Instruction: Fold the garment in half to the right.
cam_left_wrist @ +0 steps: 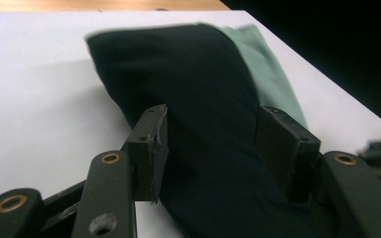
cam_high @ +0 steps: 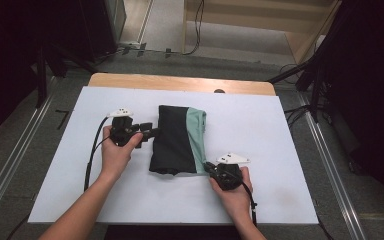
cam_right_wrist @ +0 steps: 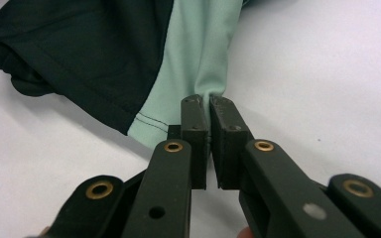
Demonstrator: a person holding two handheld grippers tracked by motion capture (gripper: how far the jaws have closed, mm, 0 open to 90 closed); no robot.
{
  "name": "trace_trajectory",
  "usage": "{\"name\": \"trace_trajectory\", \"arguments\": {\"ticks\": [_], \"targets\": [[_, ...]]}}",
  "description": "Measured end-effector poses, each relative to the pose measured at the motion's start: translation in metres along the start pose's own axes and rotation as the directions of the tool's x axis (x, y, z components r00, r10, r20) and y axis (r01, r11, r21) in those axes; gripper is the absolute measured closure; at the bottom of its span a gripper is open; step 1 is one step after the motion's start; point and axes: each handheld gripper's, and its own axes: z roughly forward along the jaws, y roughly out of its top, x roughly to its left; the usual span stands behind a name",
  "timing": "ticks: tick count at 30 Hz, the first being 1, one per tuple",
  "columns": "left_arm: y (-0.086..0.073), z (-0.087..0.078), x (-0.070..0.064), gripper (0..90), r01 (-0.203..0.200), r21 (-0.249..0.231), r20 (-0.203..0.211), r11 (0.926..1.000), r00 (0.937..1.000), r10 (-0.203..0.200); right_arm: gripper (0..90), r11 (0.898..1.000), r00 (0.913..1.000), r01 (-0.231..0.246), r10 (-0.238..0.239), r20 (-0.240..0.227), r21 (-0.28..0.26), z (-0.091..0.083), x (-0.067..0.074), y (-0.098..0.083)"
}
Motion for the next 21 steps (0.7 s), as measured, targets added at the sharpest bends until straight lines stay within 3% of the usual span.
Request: {"name": "trace_trajectory", "arguments": {"ticks": [4,11,16,18,21], "targets": [[-0.019,-0.007,-0.015,47.2,-0.028,0.019,0.017,0.9994,0.9995,0.028,83.5,1.000,1.0000,0.001,-0.001,-0.006,-0.005,-0.001,-0.001,0.000],[-0.050,-0.014,-0.029,47.4,-0.029,0.068,0.030,0.9973,0.9992,0.027,83.5,1.000,1.0000,-0.002,0.002,-0.009,-0.007,-0.001,-0.001,0.000],[-0.068,-0.013,-0.038,52.9,-0.075,0.139,-0.062,0.9875,0.9946,0.084,83.5,1.000,0.9999,-0.002,0.002,-0.010,-0.008,-0.001,-0.001,0.000],[-0.072,-0.011,-0.040,56.2,-0.078,0.172,-0.082,0.9819,0.9922,0.094,83.4,1.000,0.9999,-0.007,0.007,-0.011,-0.007,-0.001,-0.001,0.000],[-0.075,-0.007,-0.040,68.3,-0.067,0.220,-0.102,0.9732,0.9906,0.091,83.5,1.000,0.9999,-0.009,0.008,-0.012,-0.007,0.000,-0.002,0.000]]}}
